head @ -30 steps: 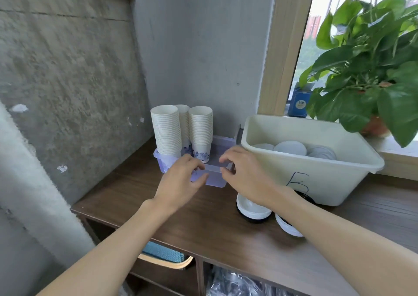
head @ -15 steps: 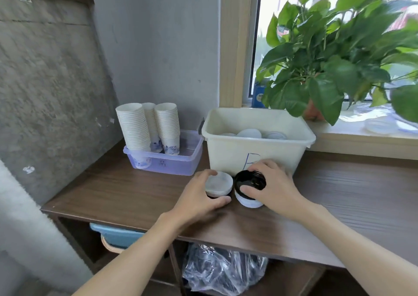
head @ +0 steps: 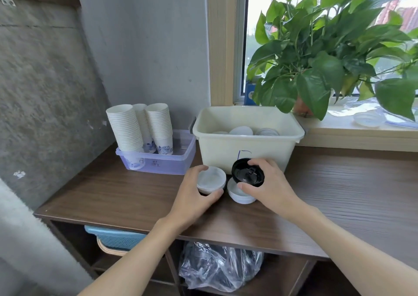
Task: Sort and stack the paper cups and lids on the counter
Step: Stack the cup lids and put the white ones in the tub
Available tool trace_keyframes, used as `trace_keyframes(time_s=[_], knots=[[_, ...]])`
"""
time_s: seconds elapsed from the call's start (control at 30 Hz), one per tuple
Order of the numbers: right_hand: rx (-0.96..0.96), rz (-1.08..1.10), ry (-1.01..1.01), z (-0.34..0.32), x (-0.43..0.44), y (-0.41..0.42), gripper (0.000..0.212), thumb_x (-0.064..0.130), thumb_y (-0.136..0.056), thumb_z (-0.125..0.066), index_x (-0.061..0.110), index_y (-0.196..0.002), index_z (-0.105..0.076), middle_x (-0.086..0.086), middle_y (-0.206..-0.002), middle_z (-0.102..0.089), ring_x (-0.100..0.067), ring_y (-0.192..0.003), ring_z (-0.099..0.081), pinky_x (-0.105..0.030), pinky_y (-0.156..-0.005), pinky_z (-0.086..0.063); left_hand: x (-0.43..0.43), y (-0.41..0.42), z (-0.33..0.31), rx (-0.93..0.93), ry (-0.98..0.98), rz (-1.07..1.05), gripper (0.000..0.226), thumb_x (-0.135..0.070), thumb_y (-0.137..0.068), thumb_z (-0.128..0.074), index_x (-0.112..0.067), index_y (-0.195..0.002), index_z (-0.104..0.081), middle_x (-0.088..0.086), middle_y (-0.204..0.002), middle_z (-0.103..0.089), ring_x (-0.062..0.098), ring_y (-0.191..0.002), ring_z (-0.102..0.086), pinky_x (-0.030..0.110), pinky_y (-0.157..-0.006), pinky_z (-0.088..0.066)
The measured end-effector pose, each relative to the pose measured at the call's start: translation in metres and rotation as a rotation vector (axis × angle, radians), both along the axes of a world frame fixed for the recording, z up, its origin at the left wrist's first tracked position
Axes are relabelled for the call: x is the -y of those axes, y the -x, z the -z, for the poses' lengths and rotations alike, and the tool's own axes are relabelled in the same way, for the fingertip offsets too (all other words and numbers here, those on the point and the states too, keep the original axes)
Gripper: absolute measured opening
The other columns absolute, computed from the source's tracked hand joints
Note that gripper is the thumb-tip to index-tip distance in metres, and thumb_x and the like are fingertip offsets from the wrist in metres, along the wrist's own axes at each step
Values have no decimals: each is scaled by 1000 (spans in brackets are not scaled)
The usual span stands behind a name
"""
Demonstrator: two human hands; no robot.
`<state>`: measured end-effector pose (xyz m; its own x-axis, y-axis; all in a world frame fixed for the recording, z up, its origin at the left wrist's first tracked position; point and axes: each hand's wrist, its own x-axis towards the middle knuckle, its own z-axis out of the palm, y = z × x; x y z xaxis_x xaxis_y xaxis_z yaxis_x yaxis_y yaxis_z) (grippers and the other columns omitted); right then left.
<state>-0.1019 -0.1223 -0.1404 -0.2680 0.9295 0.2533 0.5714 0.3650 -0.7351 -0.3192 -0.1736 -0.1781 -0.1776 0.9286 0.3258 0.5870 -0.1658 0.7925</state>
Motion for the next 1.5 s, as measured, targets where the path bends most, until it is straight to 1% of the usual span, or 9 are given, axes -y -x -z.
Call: trace_keyframes(time_s=[0.1, 0.23, 0.43, 0.63, 0.77, 0.9, 1.2, 1.37, 1.5], knots=[[38, 63, -24, 2, 3, -13, 52, 47, -69, -74, 36, -115, -52, 13, -116, -45, -13, -103, -52, -43, -104, -38, 4, -5, -2, 3, -50, 2, 63, -31, -78, -85, -32, -128, -48, -13, -132, -49, -12, -121, -43, 2, -96, -31], [76, 184, -31, 9, 9, -34, 48, 45, -74, -73, 33, -115, -52, 9, -121, -44, -17, -102, -53, -43, -103, -38, 9, -11, -3, -52, -97, -9, 65, -32, -78, -85, -33, -130, -46, -14, -133, -48, -4, -122, -45, 17, -104, -34], [219, 282, -26, 17, 14, -54, 54, 50, -78, -68, 28, -124, -50, 2, -133, -42, -21, -117, -49, -39, -100, -30, 13, -18, -1, -34, -153, 3, 68, -25, -77, -86, -29, -131, -46, -15, -129, -46, -9, -124, -42, 2, -100, -28], [343, 246, 21, 23, 14, -54, 60, 53, -80, -66, 27, -130, -47, -1, -137, -43, -22, -123, -45, -40, -103, -29, 23, -19, 3, -32, -194, -14, 71, -18, -76, -87, -19, -135, -48, -6, -132, -49, 7, -128, -46, 22, -109, -35], [392, 258, -146, 21, 13, -45, 65, 61, -76, -64, 29, -130, -47, 5, -136, -45, -17, -131, -34, -37, -107, -20, 27, -16, 4, -14, -226, -39, 72, -15, -75, -87, -30, -130, -43, -8, -131, -49, 0, -126, -45, 20, -109, -34], [395, 115, -229, 15, 15, -24, 65, 69, -70, -59, 35, -123, -49, 10, -123, -53, -13, -121, -40, -30, -105, -14, 27, -15, 6, -2, -218, -64, 75, -15, -74, -88, -30, -130, -42, -7, -132, -50, 11, -127, -47, 31, -111, -37], [561, 99, -167, 20, 10, 3, 64, 74, -72, -55, 34, -121, -49, 8, -121, -59, -16, -124, -41, -45, -111, -9, 28, -12, 7, 107, -162, -58, 89, -19, -69, -91, -17, -142, -40, -2, -136, -54, 16, -129, -52, 41, -112, -41], [366, 153, -187, 12, 17, 3, 60, 66, -71, -63, 33, -120, -53, 11, -117, -58, -13, -117, -48, -41, -112, -18, 32, -13, 4, 230, -127, -87, 88, -46, -61, -84, -39, -132, -33, -31, -119, -57, -10, -114, -54, 2, -90, -38], [-120, 114, -34, -3, 25, 7, 51, 47, -74, -76, 32, -118, -55, 13, -120, -58, -11, -114, -51, -31, -100, -40, 33, -12, 7, 237, -100, -65, 77, -50, -57, -86, -47, -117, -37, -25, -120, -55, -14, -112, -53, 1, -87, -38]])
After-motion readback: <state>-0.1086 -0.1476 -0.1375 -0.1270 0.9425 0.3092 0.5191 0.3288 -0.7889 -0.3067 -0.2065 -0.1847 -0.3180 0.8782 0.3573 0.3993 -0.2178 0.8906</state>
